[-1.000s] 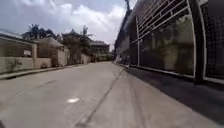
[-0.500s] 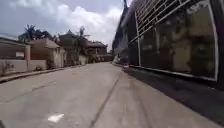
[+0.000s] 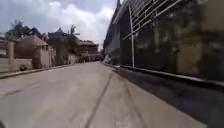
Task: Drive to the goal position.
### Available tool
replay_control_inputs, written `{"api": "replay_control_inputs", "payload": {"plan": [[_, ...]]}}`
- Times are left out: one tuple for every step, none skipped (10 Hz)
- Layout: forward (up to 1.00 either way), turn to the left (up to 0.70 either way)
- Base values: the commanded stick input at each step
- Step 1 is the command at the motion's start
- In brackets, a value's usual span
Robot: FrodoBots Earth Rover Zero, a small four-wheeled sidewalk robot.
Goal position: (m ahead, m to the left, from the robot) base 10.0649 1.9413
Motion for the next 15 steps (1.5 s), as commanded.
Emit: {"api": "replay_control_inputs", "payload": {"plan": [[1.0, 0.0], [1.0, -0.01], [1.0, -0.02], [1.0, -0.03], [1.0, -0.01], [1.0, 0.0], [1.0, 0.0], [1.0, 0.0], [1.0, 0.0], [1.0, 0.0], [1.0, 0.0], [1.0, 0.0], [1.0, 0.0], [1.0, 0.0], [1.0, 0.0]]}}
